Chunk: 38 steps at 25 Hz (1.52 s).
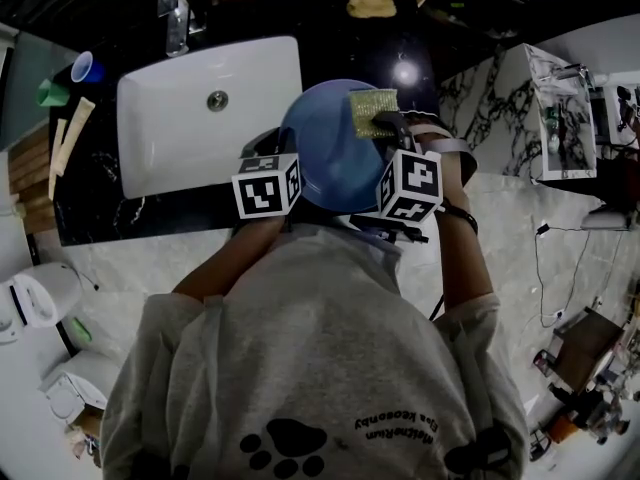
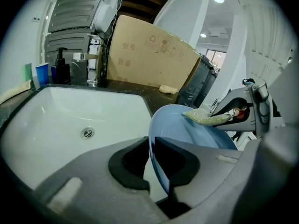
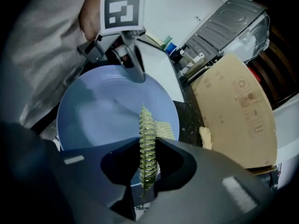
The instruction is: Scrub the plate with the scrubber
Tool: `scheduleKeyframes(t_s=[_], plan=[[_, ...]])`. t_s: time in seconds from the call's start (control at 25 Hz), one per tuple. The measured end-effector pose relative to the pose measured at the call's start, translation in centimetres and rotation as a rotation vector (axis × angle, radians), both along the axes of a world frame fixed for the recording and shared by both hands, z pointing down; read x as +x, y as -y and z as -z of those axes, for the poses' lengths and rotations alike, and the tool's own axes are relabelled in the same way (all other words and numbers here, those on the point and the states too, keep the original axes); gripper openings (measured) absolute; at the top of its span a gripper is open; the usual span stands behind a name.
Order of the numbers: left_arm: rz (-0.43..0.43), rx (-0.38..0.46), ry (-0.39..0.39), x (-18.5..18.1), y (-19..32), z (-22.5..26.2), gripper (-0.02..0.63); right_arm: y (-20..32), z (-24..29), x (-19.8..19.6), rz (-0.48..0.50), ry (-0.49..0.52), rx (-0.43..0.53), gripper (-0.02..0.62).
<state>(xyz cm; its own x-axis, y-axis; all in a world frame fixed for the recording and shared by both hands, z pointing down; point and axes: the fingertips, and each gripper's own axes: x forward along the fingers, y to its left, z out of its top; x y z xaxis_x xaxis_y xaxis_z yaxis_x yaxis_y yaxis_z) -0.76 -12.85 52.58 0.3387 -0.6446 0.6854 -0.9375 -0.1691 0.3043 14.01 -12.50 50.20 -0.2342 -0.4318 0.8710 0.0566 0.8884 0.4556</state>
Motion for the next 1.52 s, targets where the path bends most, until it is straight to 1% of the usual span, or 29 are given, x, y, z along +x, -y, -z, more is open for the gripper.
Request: scheduleKeyframes(t_s=[0.12,0.2,0.44,0.56,0.72,0.88,1.0,1.12,1.24,1.32,1.52], plan=[[0.008,0.0,-0.006,0.0,0.1,0.0,0.04,-0.2,-1.9,1.0,-0.004,-0.052,-0.062,0.075],[0.013,-0.003,-0.014,0.0,0.2,-0.1,0.04,-0.5,-2.8,1.9,-0.039,-0.074,-0.115,0.074],[0.033,-0.006,-0.013,-0.1,0.2,0.0,0.038,-2.5,-2.6,2.5,-0.251,0.006,-0.363,0.072],[0.033,0.0,-0.008,-0.1,0.2,0.0,0.038,-4.2,-2.2,2.5,-0.311,0.021,-0.46,0.072],[0.035,0.004,0.001,-0.2,0.2,0.0,0.038,-7.1,-1.7,1.4,-0.36,0.061,-0.585,0.072],[0.04,0.017,0.009,-0.2,0.4,0.0,0.039,-8.9,-1.3,0.1,-0.379,0.106,-0.654,0.072],[0.035,0.018,0.005,0.2,0.4,0.0,0.038,-10.6,-1.3,-0.3,-0.382,0.11,-0.716,0.072],[0.024,0.023,0.008,0.5,0.4,0.1,0.038,-11.8,-0.9,-1.2,-0.36,0.125,-0.767,0.072],[0.008,0.03,0.014,0.6,0.3,0.1,0.038,-13.7,-1.0,-2.3,-0.337,0.15,-0.849,0.072],[0.001,0.033,0.015,0.7,0.3,0.1,0.038,-14.4,-1.0,-2.7,-0.322,0.161,-0.881,0.072],[-0.014,0.036,0.014,0.9,0.2,0.1,0.038,-15.8,0.2,-4.0,-0.297,0.238,-0.977,0.072]])
